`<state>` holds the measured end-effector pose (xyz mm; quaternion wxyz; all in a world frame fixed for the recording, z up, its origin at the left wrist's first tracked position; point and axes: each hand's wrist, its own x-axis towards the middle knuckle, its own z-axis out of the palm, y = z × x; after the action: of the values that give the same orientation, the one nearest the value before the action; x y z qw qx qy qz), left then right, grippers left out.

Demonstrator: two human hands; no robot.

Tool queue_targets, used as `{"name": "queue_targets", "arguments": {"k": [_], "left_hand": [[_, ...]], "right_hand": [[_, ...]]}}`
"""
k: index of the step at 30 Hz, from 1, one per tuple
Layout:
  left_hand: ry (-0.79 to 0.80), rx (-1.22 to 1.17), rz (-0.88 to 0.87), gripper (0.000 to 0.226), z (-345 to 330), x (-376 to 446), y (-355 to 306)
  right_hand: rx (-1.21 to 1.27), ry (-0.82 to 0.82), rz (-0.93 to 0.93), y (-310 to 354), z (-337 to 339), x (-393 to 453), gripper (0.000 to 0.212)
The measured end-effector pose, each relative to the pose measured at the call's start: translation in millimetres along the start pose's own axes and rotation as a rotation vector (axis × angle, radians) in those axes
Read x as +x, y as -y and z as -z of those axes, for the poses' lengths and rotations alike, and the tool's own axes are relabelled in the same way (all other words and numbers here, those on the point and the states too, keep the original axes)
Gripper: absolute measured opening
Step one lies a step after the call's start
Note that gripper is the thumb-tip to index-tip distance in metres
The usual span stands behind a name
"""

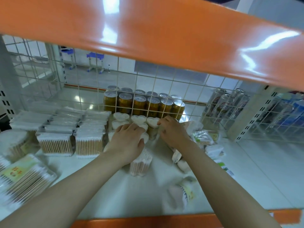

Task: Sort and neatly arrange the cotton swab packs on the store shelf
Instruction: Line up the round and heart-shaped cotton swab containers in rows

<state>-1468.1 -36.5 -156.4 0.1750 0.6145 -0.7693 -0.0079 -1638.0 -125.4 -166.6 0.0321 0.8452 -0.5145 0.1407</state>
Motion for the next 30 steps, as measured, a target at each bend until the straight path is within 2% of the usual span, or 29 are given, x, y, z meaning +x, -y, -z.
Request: {"name": "queue_targets", "arguments": {"k": [6,12,19,25,28,30], "left_hand": [[0.025,-0.014,-0.05,0.047,2.5,-17.1,-13.5],[-0.034,-0.076,-0.103,0.053,1.4,-39.6,-29.1],[-0.022,-0.132,-0.176,0.043,-11.5,-59.9,-41.8],[0.046,-0.115,-0.201,0.064,-15.3,-71.4,-56.0],[0.078,-0.123,-0.2,0.056,-21.7,-73.5,-60.4],[0.107,-0.134,-0.194,0.041,-27.4,-75.7,-62.8]], "right_hand": [[0.018,0.005,-0.064,-0.8,9.3,-24.6,0.032],[0.037,0.012,-0.122,-3.8,15.7,-60.0,0.028],[0.118,0.042,-0.229,-8.8,30.3,-102.4,0.028],[0.169,-0.07,-0.297,-16.2,37.9,-130.2,0.031],[0.177,-0.037,-0.311,-19.4,37.0,-141.6,0.026],[0.174,0.015,-0.329,-20.1,35.7,-149.4,0.023]]}}
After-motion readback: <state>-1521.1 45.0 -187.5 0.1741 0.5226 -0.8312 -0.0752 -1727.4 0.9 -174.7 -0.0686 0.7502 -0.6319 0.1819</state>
